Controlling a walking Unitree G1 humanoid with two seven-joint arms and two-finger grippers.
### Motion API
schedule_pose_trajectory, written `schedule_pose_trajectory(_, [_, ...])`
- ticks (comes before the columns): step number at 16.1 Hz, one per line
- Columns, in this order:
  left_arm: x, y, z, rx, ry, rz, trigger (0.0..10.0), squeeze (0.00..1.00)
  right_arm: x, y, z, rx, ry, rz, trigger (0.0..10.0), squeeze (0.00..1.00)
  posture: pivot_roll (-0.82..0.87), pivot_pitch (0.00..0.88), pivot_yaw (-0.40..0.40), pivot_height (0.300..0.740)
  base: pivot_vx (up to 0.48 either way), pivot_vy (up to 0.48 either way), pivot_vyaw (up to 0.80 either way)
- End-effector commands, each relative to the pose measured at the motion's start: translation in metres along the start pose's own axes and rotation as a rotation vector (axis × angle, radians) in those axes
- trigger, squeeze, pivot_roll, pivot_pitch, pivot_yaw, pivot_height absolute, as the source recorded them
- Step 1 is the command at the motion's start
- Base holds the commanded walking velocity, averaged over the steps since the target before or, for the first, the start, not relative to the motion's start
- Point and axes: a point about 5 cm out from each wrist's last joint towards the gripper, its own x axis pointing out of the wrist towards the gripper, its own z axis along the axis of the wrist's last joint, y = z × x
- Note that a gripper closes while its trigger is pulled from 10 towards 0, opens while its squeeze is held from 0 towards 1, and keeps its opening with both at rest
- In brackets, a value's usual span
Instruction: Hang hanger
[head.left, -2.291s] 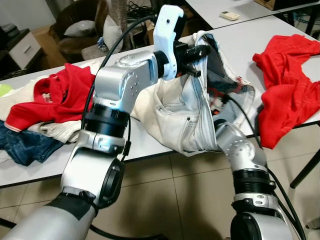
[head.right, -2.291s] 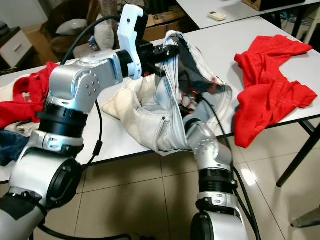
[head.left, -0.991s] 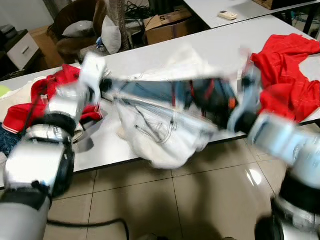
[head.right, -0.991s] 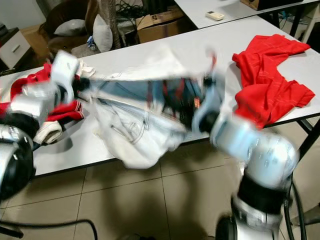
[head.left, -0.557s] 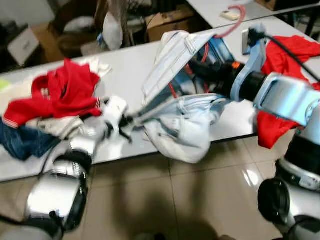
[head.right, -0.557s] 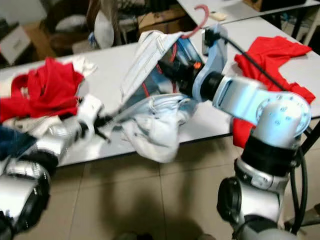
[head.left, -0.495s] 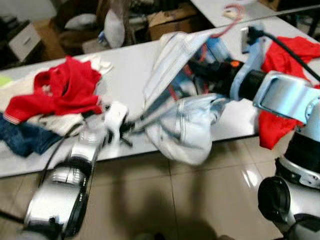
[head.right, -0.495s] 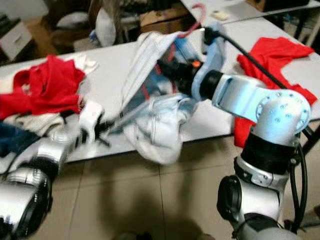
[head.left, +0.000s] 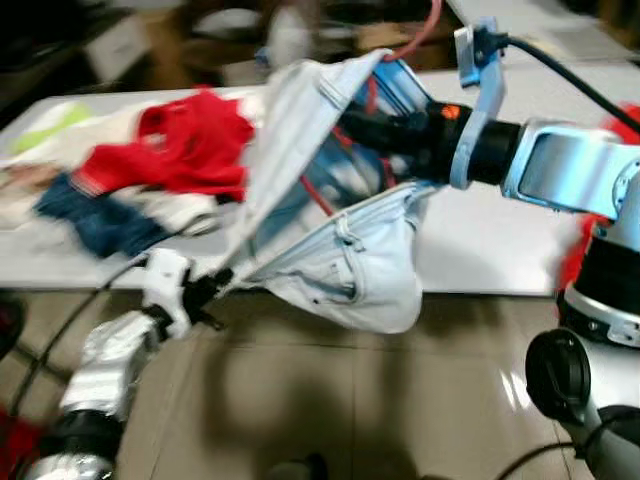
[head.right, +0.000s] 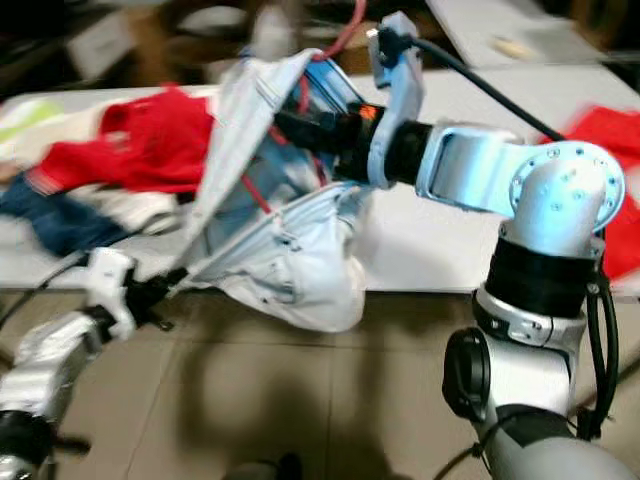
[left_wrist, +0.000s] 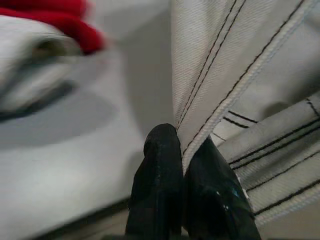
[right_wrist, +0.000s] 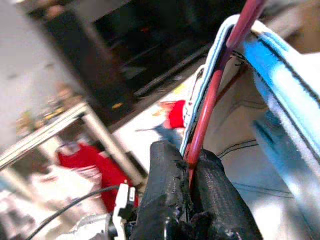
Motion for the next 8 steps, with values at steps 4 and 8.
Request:
schedule_pose_trajectory(4, [-0.057,0.002,-0.057,-0.140,0.243,0.101,0.0,0.00,-0.023,0.028,0.034,-0.122,-0.181,0.151,10.0,0.00,-0.06,0.000,0.113,0.740,0.000,0.000,0.78])
schedule_pose_trajectory(8, [-0.072,0.003,-0.063,-0.140,0.291,0.117,0.0,0.00,-0.025,0.030,0.030,-0.121,-0.176,0.175,10.0,0.00,-0.06,0.000,0.116,0.740,0.000,0.000,0.77])
